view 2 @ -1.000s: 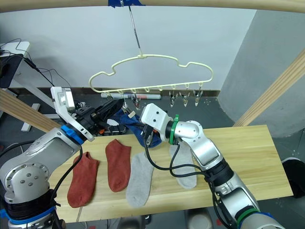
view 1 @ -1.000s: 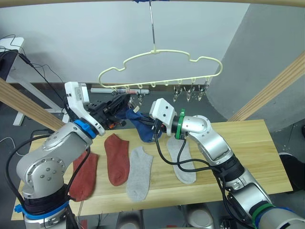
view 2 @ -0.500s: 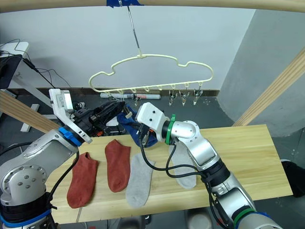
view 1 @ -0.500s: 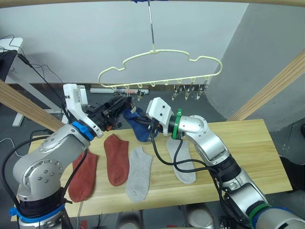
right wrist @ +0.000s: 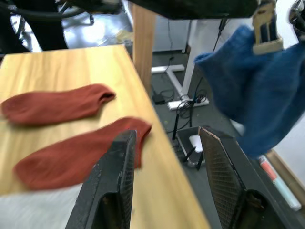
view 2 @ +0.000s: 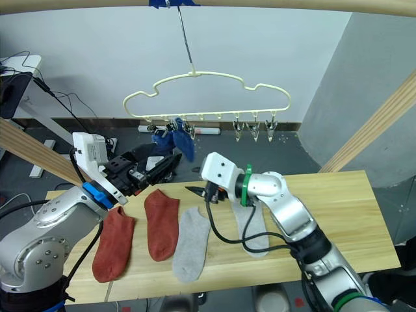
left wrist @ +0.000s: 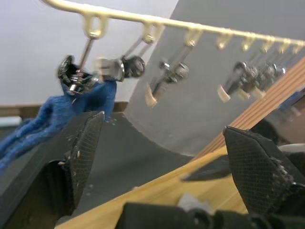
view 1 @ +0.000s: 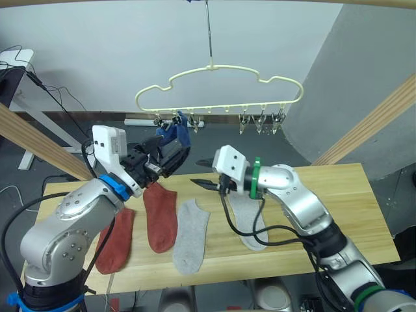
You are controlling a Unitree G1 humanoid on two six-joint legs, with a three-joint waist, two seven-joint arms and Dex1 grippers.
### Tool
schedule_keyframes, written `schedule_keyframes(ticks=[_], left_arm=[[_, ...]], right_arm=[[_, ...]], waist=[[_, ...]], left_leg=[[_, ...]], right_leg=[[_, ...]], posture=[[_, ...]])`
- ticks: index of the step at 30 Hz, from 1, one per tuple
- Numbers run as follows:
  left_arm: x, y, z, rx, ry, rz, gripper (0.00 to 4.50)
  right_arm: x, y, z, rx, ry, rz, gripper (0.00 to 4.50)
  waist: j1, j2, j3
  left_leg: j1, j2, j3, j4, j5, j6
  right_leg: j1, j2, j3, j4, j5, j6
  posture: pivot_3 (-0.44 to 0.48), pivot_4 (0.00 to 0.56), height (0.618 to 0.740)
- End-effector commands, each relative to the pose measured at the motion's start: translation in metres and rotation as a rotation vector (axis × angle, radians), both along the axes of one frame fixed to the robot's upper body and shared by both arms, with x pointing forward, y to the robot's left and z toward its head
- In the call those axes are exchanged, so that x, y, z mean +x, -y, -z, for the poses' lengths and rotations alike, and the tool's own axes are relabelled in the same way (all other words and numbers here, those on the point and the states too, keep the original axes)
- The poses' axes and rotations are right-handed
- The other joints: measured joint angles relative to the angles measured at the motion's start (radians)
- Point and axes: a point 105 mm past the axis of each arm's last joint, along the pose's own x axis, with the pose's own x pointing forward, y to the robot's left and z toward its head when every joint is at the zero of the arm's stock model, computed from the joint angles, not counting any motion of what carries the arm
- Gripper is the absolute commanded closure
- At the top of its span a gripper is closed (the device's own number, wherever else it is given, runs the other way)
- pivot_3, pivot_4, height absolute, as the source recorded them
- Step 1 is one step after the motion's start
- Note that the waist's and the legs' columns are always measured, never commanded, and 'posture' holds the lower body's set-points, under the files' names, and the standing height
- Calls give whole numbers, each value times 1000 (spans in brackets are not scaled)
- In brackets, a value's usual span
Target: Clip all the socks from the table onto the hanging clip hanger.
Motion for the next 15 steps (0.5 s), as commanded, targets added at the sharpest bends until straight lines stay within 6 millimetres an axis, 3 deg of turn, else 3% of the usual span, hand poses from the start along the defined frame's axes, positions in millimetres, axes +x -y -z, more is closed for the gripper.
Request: schedule_keyframes(ticks=[1,7,11,15], left_arm=[[-5,9,-16,48,179,-31,57],[2,20,-8,27,275,-102,57],[0,35,-1,2,294,-79,57],[3,42,4,-12,319,-98,57]], right_arm=[[-20,16,-26,47,43,-33,2354],[-37,54,-43,47,58,-23,2354],[-36,77,-54,70,64,47,2354],[-37,96,-50,53,32,113,2354]], waist=[[0,0,0],[-2,0,0],[-6,0,0],[-4,0,0]], left_leg=[[0,0,0,0,0,0],[-1,-1,0,0,0,0],[-1,-2,0,1,0,1],[-1,-2,1,1,0,1]], right_leg=[[0,0,0,0,0,0],[0,0,0,0,0,0],[0,0,0,0,0,0],[1,1,-1,0,0,0]], posture=[[-212,333,740],[-250,333,740],[-265,330,740],[-283,324,740]])
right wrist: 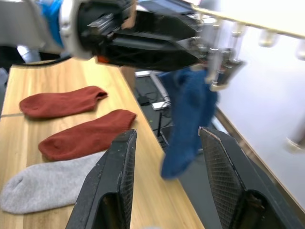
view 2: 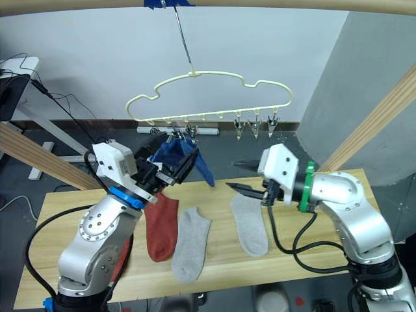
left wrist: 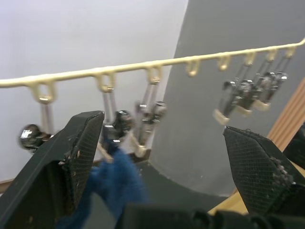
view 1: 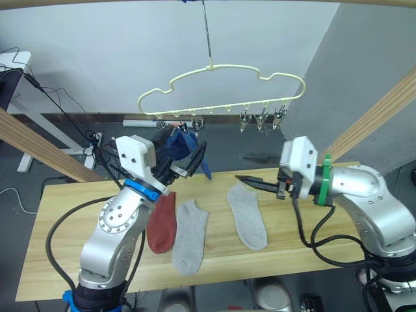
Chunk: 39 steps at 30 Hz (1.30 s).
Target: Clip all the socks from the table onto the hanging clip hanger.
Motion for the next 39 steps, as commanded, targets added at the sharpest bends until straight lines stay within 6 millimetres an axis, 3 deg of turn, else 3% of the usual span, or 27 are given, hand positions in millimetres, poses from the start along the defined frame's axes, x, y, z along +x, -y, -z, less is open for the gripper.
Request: schedule_keyframes(ticks=[1,6,13,27,39], left_arm=[[-1,3,-4,1,67,-27,57],[3,8,1,3,96,-61,57],[7,11,11,-13,72,-88,2154],[26,14,21,-60,14,-130,2154],[40,12,5,-75,77,-146,2154]], right_arm=[[-9,6,-6,5,19,13,2354],[-12,7,-5,21,6,46,2354],[-12,7,-5,21,-1,55,2354],[-8,9,-8,22,9,75,2354],[-9,10,-9,30,7,79,2354]], waist=[[0,0,0],[-6,0,0],[-5,0,0],[-7,0,0],[-10,0,0]], left_leg=[[0,0,0,0,0,0],[0,-1,1,1,0,0],[0,-1,1,1,0,0],[0,-1,2,2,0,0],[0,-1,2,2,0,0]], right_leg=[[0,0,0,0,0,0],[0,1,1,1,0,0],[0,1,0,1,0,0],[1,1,-1,1,0,0],[1,1,-1,1,0,0]], posture=[[-284,323,740],[-298,319,740],[-305,315,740],[-322,310,740],[-327,306,740]])
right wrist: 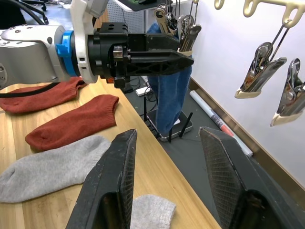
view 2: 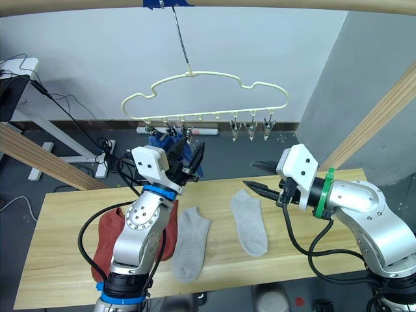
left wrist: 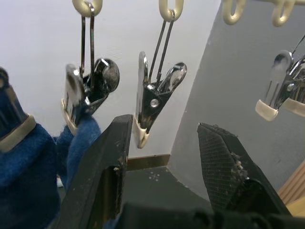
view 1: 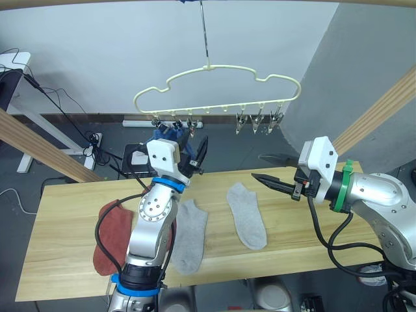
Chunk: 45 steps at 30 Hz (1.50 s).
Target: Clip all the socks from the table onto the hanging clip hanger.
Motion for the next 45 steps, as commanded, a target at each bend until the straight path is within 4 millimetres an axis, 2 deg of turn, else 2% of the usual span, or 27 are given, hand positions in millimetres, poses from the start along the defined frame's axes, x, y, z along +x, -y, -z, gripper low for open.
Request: schedule_keyframes(ticks=[1,18,31,34,38,39,45], left_arm=[[-2,-2,-17,-18,69,-16,2154],[-2,0,-24,-21,105,-86,2154],[-2,0,-26,-8,123,-100,2154],[-3,-2,-27,1,129,-107,2691],[-3,-3,-29,6,139,-116,3795],[-3,-3,-29,7,141,-116,3950],[-4,-6,-29,15,145,-134,3978]], right_arm=[[-7,-1,-11,15,42,-21,2354],[-22,-2,-17,89,-76,-116,2354],[-21,0,-16,85,-83,-104,2354],[-21,0,-16,85,-88,-103,2354],[-21,0,-16,85,-91,-103,2354],[-21,0,-16,84,-91,-103,2354],[-22,0,-12,79,-104,-104,2354]], waist=[[-1,0,0],[-9,0,0],[-15,0,0],[-15,0,0],[-15,0,0],[-15,0,0],[-15,0,0]], left_leg=[[0,0,0,0,0,0],[0,0,0,1,0,0],[0,0,0,1,0,0],[0,0,0,1,0,0],[0,0,0,2,0,0],[0,0,0,2,0,0],[0,0,0,2,0,0]], right_leg=[[0,0,0,0,0,0],[1,0,0,1,0,0],[1,0,0,1,0,0],[1,0,0,1,0,0],[1,0,0,1,0,0],[1,0,0,1,0,0],[1,0,0,1,0,0]], posture=[[-327,306,740],[-331,302,740],[-331,306,740],[-330,308,740],[-330,308,740],[-330,308,740],[-328,309,740]])
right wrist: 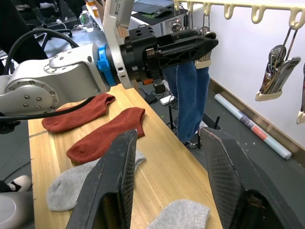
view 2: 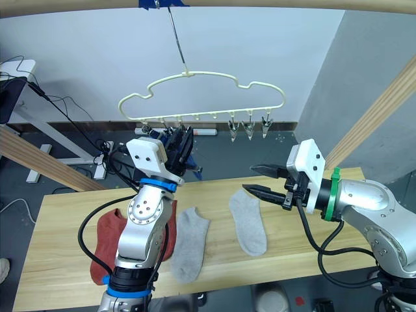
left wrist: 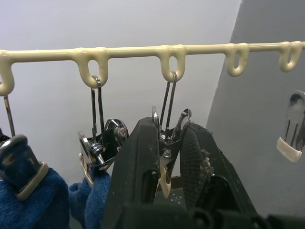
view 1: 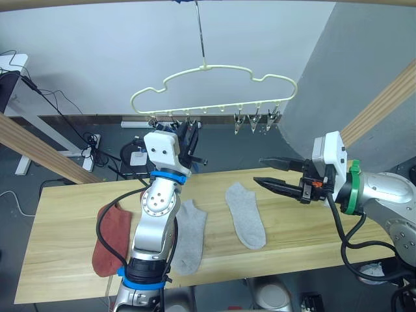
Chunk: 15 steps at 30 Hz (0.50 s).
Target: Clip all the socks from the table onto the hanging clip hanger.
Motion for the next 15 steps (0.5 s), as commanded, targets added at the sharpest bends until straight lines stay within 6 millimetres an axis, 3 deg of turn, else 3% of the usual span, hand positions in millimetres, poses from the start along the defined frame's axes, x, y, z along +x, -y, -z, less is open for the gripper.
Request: schedule_keyframes(ticks=[1,15], left_arm=[[-8,0,-15,-3,74,-6,3978],[-6,-2,-14,4,76,-16,3981]], right_arm=[[-8,-2,-6,-8,40,-20,2354],[-7,-2,-4,-18,31,-9,2354]], waist=[[0,0,0],[0,0,0]], left_leg=[[0,0,0,0,0,0],[0,0,0,0,0,0]], right_leg=[[0,0,0,0,0,0],[0,0,0,0,0,0]], posture=[[-328,309,740],[-327,306,740]])
